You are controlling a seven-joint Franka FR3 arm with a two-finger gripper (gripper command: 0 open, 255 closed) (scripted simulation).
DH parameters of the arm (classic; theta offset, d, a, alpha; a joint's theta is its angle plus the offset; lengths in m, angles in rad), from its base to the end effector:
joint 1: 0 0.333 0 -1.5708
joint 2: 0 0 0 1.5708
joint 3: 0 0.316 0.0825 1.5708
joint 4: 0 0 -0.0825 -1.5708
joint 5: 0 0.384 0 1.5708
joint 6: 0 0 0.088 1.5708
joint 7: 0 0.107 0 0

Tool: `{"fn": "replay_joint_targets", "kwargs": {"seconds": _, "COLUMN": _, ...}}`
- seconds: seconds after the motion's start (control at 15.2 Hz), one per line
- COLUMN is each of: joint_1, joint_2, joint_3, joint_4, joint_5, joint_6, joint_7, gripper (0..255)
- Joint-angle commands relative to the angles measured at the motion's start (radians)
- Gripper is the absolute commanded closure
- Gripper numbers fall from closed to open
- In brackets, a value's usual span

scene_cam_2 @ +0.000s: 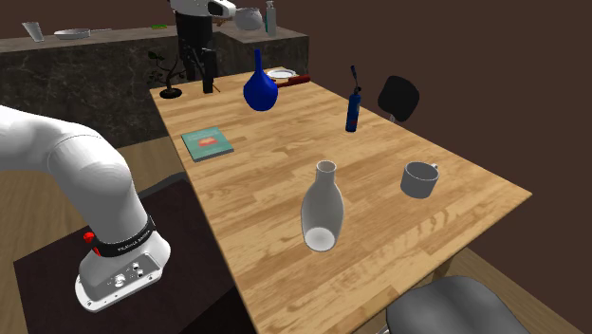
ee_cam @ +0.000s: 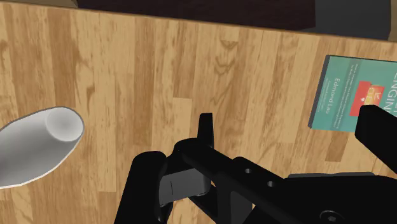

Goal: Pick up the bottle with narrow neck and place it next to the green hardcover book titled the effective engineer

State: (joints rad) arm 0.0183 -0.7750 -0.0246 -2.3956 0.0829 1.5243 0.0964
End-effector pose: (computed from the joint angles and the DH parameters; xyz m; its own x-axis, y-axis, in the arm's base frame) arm 0.3028 0.0054 0.5653 0.9904 -0.0896 -0.1052 -0.0992 -0.9910 -0.0901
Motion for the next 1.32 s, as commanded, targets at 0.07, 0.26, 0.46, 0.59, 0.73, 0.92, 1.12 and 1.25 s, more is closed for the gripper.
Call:
{"fn": "replay_joint_targets", "kwargs": {"seconds": 0.07, "joint_1": -0.008, "joint_2": 0.008, "joint_3": -0.020, "joint_4": -0.004, "joint_5": -0.019, "joint_6": 0.010, "joint_7": -0.025, "gripper": 0}}
{"fn": "replay_joint_targets", "kwargs": {"seconds": 0.26, "joint_1": -0.031, "joint_2": 0.041, "joint_3": -0.078, "joint_4": -0.009, "joint_5": -0.073, "joint_6": 0.042, "joint_7": -0.099, "gripper": 0}}
{"fn": "replay_joint_targets", "kwargs": {"seconds": 0.46, "joint_1": -0.053, "joint_2": 0.084, "joint_3": -0.137, "joint_4": -0.004, "joint_5": -0.123, "joint_6": 0.078, "joint_7": -0.171, "gripper": 0}}
{"fn": "replay_joint_targets", "kwargs": {"seconds": 0.59, "joint_1": -0.066, "joint_2": 0.119, "joint_3": -0.176, "joint_4": 0.005, "joint_5": -0.153, "joint_6": 0.104, "joint_7": -0.219, "gripper": 0}}
{"fn": "replay_joint_targets", "kwargs": {"seconds": 0.73, "joint_1": -0.078, "joint_2": 0.159, "joint_3": -0.214, "joint_4": 0.019, "joint_5": -0.181, "joint_6": 0.131, "joint_7": -0.267, "gripper": 0}}
{"fn": "replay_joint_targets", "kwargs": {"seconds": 0.92, "joint_1": -0.093, "joint_2": 0.226, "joint_3": -0.271, "joint_4": 0.048, "joint_5": -0.215, "joint_6": 0.172, "joint_7": -0.337, "gripper": 0}}
{"fn": "replay_joint_targets", "kwargs": {"seconds": 1.12, "joint_1": -0.105, "joint_2": 0.302, "joint_3": -0.327, "joint_4": 0.088, "joint_5": -0.239, "joint_6": 0.213, "joint_7": -0.408, "gripper": 0}}
{"fn": "replay_joint_targets", "kwargs": {"seconds": 1.25, "joint_1": -0.111, "joint_2": 0.357, "joint_3": -0.364, "joint_4": 0.121, "joint_5": -0.248, "joint_6": 0.240, "joint_7": -0.456, "gripper": 0}}
